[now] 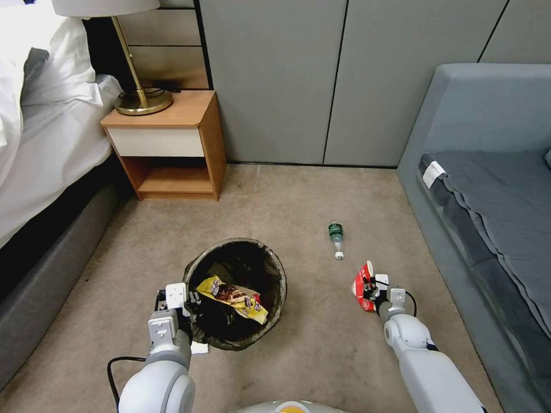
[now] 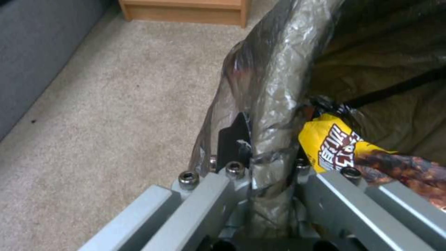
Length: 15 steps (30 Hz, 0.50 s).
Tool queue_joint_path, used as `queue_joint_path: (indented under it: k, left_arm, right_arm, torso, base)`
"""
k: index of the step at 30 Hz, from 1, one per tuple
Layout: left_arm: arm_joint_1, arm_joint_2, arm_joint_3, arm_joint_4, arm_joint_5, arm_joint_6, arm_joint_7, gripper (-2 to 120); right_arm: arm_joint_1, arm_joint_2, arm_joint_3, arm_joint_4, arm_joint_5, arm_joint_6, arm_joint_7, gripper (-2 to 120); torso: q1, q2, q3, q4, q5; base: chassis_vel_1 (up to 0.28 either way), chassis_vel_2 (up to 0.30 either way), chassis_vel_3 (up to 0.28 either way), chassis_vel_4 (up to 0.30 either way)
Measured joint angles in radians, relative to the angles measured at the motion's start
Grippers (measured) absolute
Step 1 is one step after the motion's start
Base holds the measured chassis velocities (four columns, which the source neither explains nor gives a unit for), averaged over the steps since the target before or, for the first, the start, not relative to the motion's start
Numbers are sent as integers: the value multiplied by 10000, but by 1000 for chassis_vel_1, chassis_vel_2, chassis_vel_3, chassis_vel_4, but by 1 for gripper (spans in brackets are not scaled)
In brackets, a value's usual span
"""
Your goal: Pick up the trash bin, then pick up the garbage from the floor and place it into the trash bin.
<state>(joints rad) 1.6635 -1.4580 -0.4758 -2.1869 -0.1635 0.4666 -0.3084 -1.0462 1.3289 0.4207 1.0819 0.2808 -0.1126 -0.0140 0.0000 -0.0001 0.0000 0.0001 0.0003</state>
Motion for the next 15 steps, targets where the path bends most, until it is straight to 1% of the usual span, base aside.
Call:
queue_joint_path:
  k: [10,14,15]
  left_arm:
    - [-14,-10,7,41,-2,0,0,0]
    - [-12,-19,7,62,-2,-4,1,0]
    - [-6,-24,7,64,-2,-10,0,0]
  right_arm:
    - [-86,73,-66,529,-14,298,320,0]
    - [-200,77,-73,924,-7,458,423,0]
    - [-273,69,-77,1219,8,623,475,0]
  torso:
    - [0,0,0,-1,-3]
    - [0,0,1,-1,-3]
    - [0,0,0,-1,-2]
  base:
    - [0,0,0,0]
    - [0,0,0,0]
    - [0,0,0,0]
